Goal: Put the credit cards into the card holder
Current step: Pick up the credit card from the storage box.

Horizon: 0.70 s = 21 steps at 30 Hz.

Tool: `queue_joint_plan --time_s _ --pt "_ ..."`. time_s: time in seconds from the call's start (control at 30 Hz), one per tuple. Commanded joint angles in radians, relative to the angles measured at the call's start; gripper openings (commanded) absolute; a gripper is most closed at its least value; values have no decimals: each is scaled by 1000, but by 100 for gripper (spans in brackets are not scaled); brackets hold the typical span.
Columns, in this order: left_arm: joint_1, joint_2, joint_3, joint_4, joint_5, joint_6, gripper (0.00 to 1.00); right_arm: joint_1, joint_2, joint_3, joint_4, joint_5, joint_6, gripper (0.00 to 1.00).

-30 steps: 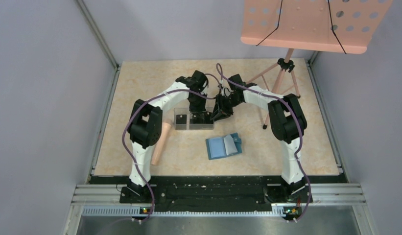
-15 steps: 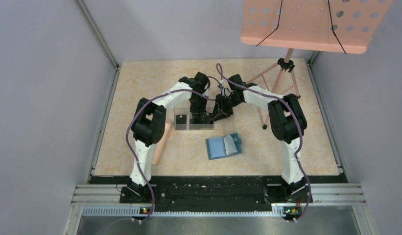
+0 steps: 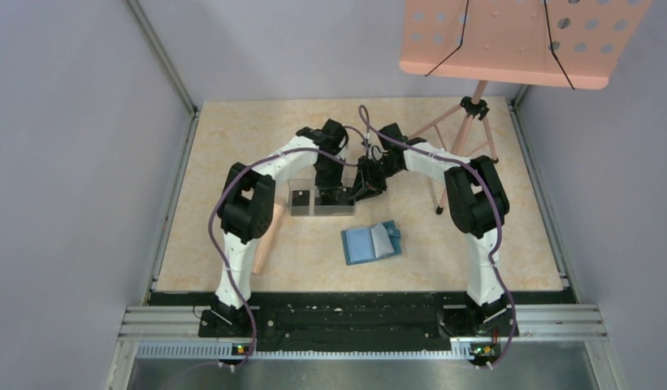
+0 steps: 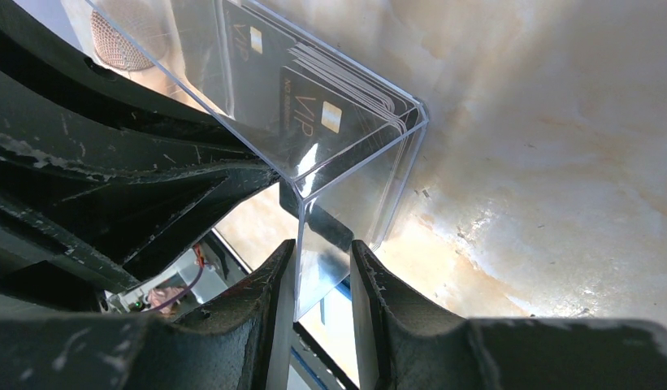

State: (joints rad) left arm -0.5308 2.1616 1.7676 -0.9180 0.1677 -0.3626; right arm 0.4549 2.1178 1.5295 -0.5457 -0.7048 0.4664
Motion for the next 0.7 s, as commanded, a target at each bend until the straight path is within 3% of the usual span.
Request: queue_joint_plan --time_s 0.0,0.67 --pt "-11 -79 23 85 75 -22 16 11 -46 -3 31 -44 -2 29" --pt "-11 -80 -20 127 114 -42 23 11 -44 -2 31 -43 -3 29"
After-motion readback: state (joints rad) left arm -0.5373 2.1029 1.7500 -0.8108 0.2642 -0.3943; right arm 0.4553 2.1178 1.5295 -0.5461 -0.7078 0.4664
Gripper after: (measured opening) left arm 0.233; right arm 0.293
